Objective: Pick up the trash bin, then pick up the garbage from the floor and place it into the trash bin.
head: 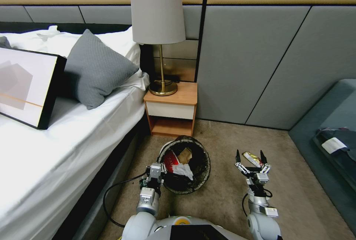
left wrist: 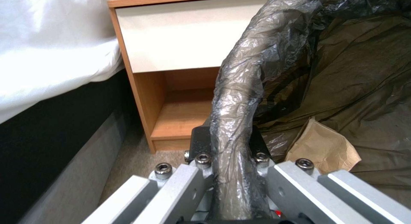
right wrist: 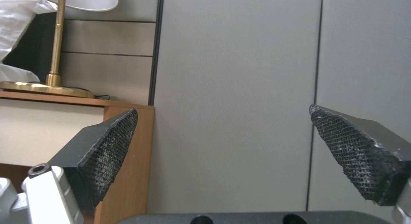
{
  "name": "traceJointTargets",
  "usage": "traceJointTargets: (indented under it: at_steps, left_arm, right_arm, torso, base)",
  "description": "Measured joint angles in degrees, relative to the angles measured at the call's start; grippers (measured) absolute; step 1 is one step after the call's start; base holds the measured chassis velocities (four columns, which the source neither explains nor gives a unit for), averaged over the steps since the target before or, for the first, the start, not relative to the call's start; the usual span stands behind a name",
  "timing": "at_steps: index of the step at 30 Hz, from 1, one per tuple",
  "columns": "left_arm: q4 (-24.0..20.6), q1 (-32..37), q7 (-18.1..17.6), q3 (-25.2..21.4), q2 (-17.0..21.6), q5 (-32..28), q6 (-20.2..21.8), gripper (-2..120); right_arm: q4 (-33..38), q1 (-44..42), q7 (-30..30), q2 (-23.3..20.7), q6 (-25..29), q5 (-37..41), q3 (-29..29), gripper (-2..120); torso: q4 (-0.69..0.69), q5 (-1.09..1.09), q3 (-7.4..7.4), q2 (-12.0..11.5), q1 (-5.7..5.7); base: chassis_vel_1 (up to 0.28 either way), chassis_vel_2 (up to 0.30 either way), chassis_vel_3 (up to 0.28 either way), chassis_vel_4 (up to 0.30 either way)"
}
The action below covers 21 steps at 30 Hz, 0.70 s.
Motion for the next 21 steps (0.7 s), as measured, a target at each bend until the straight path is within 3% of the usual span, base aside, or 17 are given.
traceJointTargets:
  at_steps: [21]
  left_arm:
    - [0.1,-0.2,0.1,-0.1,0.0,-0.2,-0.1,0]
  right_arm:
    - [0.6,2.1,-2.4,-0.4,0.4,0.0,2.3,100]
  torso:
    - [0.00,0.00,0.00,0.0,0.00]
  base:
    - [-0.014,0.014,0.012,-0.016]
